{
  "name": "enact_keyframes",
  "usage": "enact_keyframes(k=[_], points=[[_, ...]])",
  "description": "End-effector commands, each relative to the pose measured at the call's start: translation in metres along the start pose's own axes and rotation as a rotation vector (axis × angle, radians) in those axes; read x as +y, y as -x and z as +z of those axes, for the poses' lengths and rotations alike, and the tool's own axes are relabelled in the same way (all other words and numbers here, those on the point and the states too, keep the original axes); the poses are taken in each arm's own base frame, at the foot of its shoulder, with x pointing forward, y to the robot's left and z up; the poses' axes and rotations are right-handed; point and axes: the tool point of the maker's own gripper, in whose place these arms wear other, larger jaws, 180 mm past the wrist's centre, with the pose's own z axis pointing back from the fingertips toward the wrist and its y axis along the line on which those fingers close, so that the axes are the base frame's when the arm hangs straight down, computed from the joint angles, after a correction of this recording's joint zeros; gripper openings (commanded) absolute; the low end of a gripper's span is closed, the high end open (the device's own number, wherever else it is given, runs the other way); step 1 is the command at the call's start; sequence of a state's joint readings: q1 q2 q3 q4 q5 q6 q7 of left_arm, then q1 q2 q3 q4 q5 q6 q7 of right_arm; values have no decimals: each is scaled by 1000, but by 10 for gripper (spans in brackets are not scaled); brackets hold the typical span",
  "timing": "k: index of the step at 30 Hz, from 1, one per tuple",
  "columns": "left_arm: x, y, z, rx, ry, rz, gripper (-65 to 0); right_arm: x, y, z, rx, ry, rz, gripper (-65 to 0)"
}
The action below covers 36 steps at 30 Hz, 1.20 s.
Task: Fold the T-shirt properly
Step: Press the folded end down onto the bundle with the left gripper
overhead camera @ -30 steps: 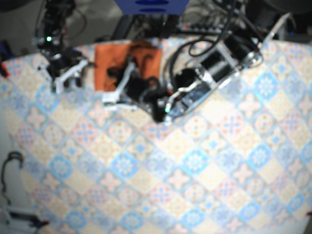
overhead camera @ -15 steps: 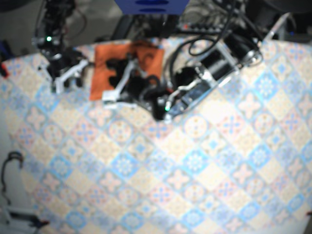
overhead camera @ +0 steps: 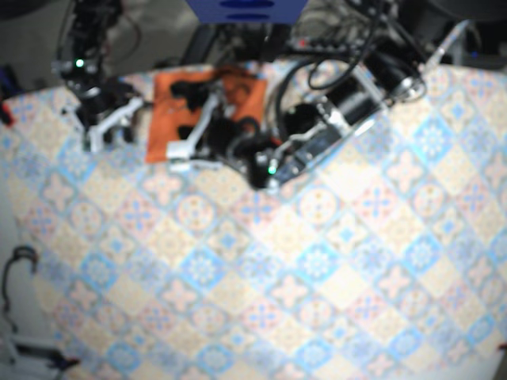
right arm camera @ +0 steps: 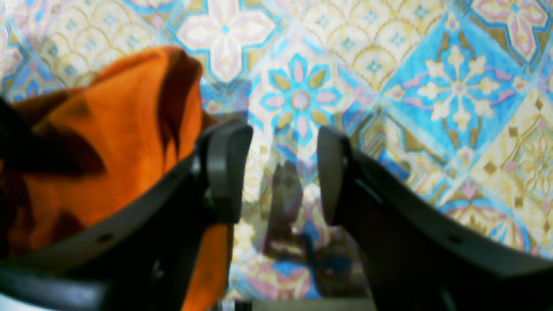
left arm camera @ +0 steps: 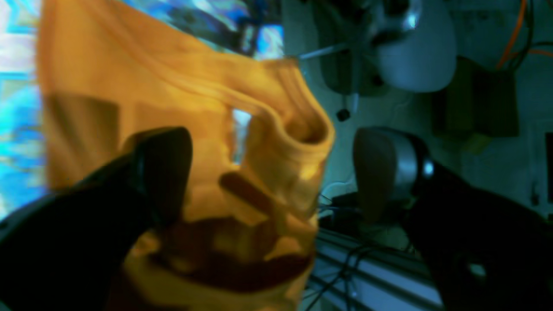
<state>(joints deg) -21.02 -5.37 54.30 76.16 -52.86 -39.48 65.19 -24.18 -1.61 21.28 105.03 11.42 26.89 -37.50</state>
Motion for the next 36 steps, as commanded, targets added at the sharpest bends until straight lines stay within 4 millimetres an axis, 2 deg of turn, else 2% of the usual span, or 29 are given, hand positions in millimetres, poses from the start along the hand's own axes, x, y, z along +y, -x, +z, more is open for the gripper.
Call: enact_keyframes(k=[1, 6, 18, 20, 24, 28, 32, 34, 36], points=[[-8, -24, -1, -63, 29, -31, -76, -1, -12, 3, -48, -3, 3, -380], [-16, -20, -8, -45, 50, -34, -78, 1, -12, 3, -54, -3, -4, -380], [-16, -20, -8, -39, 50, -42, -78, 3, -12, 2, -56, 0, -21, -380], [-20, -14, -14, -10, 65, -43, -78, 3, -12, 2, -58, 0, -20, -380], [-21, -19, -20, 8, 96, -43, -80, 3, -13, 2, -60, 1, -21, -380], [-22, -27, -15, -31, 118, -19, -80, 3, -13, 2, -60, 1, -21, -380], [-19, -48, -1, -101, 133, -1, -80, 3, -13, 2, -61, 1, -21, -380], [-13, -57, 8, -143, 125, 14, -80, 3, -13, 2, -61, 1, -21, -380], [2, -56, 22, -170, 85, 39, -80, 3, -13, 2, -61, 1, -21, -381]])
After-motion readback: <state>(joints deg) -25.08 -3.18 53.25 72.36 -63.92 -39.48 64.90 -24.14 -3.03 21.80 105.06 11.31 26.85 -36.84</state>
